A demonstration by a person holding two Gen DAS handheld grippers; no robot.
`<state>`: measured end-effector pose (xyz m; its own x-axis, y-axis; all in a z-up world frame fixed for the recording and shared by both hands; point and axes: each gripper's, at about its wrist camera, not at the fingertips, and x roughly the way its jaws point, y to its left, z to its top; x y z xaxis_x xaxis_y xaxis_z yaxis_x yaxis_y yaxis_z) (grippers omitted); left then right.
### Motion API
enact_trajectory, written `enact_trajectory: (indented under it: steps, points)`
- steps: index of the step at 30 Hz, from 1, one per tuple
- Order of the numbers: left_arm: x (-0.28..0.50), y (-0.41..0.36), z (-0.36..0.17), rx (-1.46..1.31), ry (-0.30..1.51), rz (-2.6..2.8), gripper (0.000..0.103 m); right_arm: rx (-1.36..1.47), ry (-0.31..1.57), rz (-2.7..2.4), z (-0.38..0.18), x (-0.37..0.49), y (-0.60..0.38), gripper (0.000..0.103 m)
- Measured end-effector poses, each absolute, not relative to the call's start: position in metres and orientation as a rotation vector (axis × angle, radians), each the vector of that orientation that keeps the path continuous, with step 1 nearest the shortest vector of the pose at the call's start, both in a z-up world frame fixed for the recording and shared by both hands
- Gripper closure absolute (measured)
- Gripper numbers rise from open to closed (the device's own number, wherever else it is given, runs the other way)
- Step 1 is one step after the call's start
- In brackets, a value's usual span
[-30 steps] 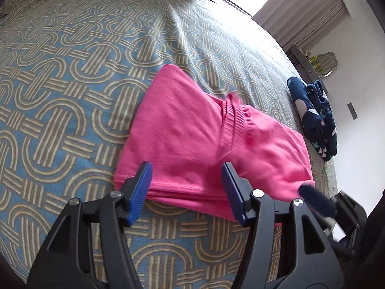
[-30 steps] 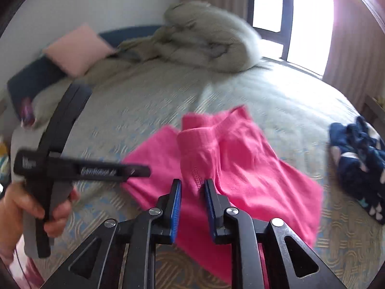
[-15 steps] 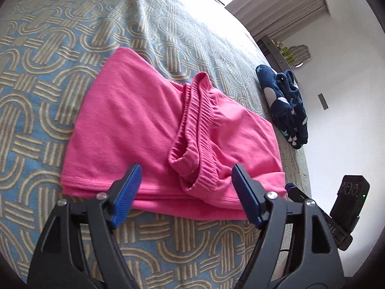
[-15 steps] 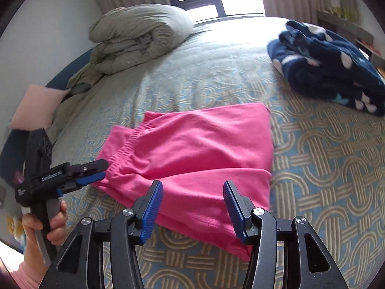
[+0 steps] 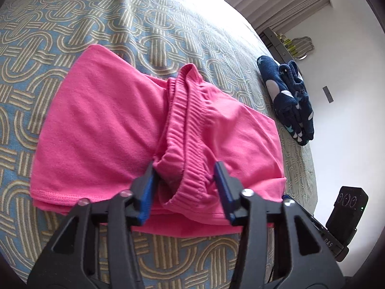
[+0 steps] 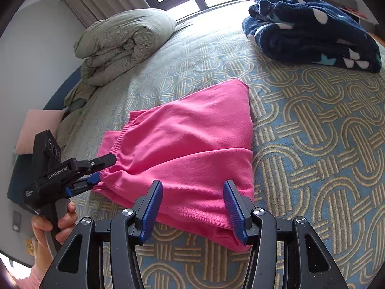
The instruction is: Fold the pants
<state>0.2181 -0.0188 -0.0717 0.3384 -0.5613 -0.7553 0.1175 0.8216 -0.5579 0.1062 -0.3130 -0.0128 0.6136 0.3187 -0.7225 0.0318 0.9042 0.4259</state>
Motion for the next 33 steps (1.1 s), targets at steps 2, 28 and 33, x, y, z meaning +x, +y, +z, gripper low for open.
enact_trajectory:
  steps: [2, 28, 33]
  points:
    - [0.217, -0.014, -0.072, -0.473, 1.139, -0.452, 0.073, 0.427, 0.9, 0.172, -0.014, 0.106, -0.313, 0.05]
    - [0.206, -0.016, -0.046, -0.463, 1.056, -0.475, 0.079, 0.402, 0.908, 0.126, -0.003, 0.107, -0.302, 0.05]
    - [0.202, 0.006, -0.004, -0.457, 0.945, -0.477, 0.08, 0.381, 0.882, 0.117, 0.007, 0.105, -0.307, 0.05]
